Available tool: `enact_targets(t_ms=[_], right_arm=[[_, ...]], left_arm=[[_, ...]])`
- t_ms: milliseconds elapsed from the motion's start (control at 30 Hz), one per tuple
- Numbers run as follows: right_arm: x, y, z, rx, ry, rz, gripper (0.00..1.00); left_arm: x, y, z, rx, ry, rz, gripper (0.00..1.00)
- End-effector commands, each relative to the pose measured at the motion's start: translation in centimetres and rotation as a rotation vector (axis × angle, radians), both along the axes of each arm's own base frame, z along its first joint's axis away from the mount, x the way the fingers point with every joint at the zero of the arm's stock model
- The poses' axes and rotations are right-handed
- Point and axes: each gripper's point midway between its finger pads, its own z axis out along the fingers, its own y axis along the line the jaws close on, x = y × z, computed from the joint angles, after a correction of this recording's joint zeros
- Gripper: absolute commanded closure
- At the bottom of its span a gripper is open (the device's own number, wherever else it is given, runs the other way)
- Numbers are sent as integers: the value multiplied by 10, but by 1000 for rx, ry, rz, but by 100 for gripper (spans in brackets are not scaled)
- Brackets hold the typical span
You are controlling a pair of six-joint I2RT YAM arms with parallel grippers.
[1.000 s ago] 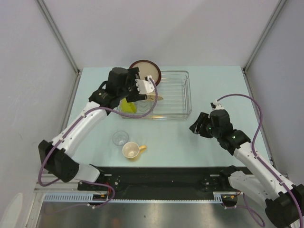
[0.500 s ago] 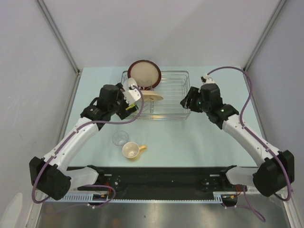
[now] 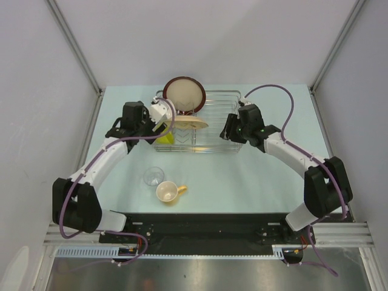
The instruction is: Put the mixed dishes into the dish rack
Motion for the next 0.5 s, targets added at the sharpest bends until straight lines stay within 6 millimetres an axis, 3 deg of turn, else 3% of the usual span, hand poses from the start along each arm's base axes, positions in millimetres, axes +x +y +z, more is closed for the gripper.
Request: enact_targets(t_ms=[0, 333, 467], right_arm=[[16, 6, 6, -6, -50, 9, 46], [4, -4, -18, -68, 36, 1, 50], [-3, -8, -21, -73, 49, -4, 50]], left_arm=[[12, -10, 16, -70, -64, -20, 0], [-15, 4, -29, 3, -3, -41, 0], [-26, 9, -37, 14, 6, -41, 0]])
